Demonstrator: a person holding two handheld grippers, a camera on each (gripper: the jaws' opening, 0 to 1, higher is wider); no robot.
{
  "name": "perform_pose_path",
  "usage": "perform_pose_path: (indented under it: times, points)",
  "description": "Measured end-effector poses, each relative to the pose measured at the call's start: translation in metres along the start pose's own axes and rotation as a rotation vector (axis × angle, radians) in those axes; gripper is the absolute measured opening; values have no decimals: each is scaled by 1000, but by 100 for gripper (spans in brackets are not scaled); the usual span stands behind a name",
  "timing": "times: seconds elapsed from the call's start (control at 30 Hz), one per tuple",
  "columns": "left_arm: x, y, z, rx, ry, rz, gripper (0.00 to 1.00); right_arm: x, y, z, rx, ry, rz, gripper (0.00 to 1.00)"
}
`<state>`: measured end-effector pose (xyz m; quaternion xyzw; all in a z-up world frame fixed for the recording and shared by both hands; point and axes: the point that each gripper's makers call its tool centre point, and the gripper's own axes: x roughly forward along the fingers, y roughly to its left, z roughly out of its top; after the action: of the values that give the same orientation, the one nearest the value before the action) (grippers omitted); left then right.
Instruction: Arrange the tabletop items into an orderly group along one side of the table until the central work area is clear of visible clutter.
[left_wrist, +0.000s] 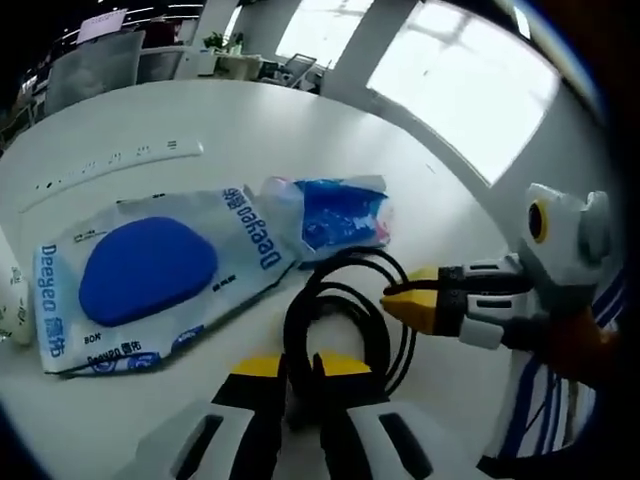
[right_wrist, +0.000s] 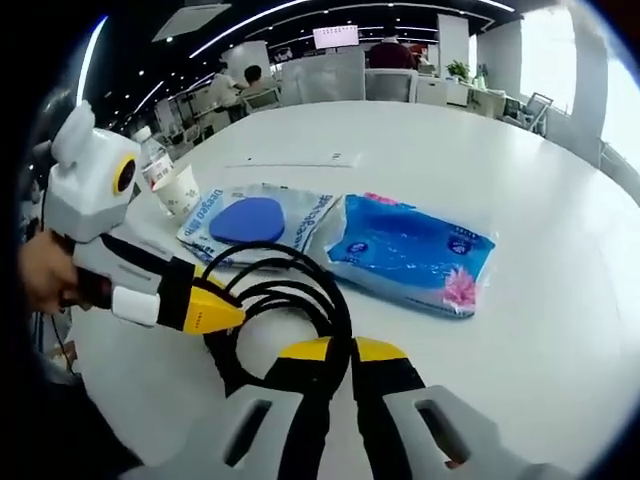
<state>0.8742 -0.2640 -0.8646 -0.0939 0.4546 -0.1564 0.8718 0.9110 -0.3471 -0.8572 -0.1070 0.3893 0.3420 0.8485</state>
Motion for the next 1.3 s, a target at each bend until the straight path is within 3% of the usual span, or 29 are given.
perform_pose_path:
  times: [0.17,0.3,0.4,0.63,0.7,0.73,0.93,1.17,1.3]
  points:
    - [2,3,-1,26,5,2,12,2,1,1,-38,-8,7,4]
    - [-1,0,-2,54,-1,-7,19,0,8,6,-89,-47,51,12]
    - [-6,-4,7,152,-65,-5,26,-5,14,8,-75,-69,79,22]
    - [-21,-11,16,191,-122,2,34,-17,22,18,-85,-121,91,34]
    - [-27,-12,18,202,-142,3,36,-24,24,22,-79,-137,92,38]
    - [-34,-16,25,227,-195,-7,38,-29,24,27,-70,-159,94,40]
    - [-60,-21,28,225,-245,6,44,-43,23,36,-70,-206,87,52]
    - [-89,-15,21,219,-283,8,55,-68,25,50,-62,-292,82,63]
    - [-112,-12,15,221,-311,2,63,-79,28,54,-70,-328,83,75]
